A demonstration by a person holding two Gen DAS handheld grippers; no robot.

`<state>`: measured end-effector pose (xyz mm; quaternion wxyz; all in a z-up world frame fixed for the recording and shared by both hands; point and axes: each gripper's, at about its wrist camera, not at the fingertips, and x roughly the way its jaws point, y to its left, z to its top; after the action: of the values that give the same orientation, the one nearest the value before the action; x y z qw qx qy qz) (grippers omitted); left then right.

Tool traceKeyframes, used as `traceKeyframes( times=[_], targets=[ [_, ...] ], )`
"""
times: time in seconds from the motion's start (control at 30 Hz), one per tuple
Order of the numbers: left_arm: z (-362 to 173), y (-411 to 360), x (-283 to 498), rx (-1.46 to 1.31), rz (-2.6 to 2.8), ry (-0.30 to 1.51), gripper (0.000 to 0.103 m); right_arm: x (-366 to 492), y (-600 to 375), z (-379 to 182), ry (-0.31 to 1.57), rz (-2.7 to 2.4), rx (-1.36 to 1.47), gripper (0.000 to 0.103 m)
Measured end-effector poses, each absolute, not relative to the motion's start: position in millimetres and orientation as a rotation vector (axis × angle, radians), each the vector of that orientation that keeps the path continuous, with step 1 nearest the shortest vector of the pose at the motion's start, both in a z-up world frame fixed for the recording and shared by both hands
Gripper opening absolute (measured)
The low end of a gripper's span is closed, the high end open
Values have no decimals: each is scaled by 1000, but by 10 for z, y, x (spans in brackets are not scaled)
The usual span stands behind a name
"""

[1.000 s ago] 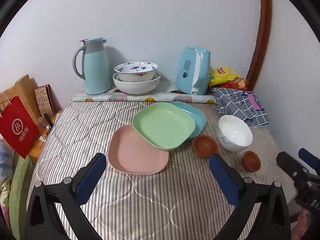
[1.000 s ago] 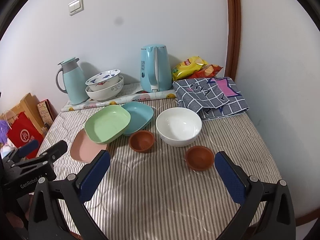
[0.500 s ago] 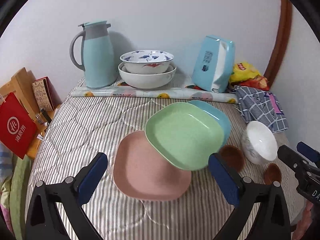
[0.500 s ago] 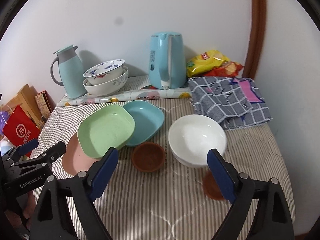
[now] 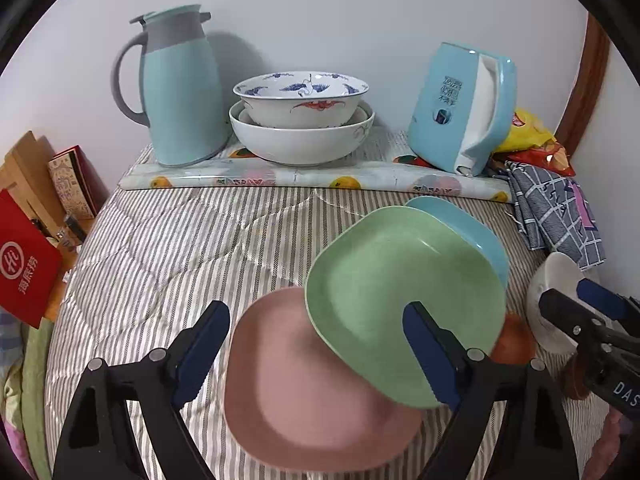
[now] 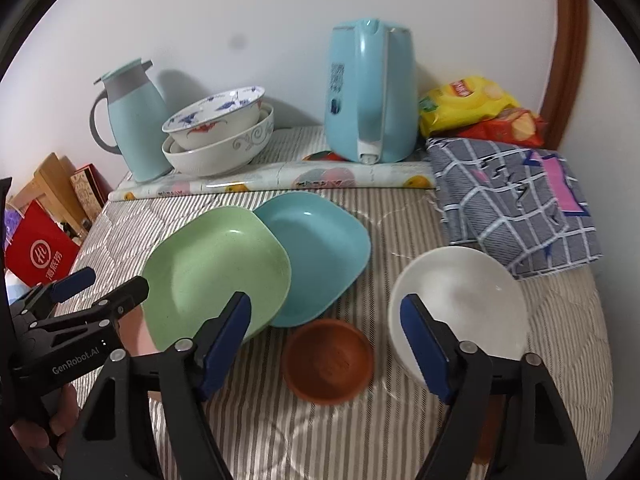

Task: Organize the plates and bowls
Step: 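Move the left tool to the green square plate and grasp its rim, then lift the green plate with the left tool and carry it over the pink plate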

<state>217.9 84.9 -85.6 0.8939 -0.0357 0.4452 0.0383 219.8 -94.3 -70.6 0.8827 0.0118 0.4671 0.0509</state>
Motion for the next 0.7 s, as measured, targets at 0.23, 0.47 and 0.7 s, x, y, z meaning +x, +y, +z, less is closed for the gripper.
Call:
traceKeyframes(
  times=[0.23, 0.47, 0.7],
  targets=[
    [-1039, 888, 2426, -85, 50, 958, 69, 2459, -805, -961, 1036, 138, 39, 65],
    [-1195, 889, 2616, -103, 13, 971, 58, 2615, -674, -1144, 1083, 155, 32, 59],
    [-1289, 922, 2704, -150, -27, 1000, 37, 2742, -632, -1290, 1123, 151, 28, 36]
  ],
)
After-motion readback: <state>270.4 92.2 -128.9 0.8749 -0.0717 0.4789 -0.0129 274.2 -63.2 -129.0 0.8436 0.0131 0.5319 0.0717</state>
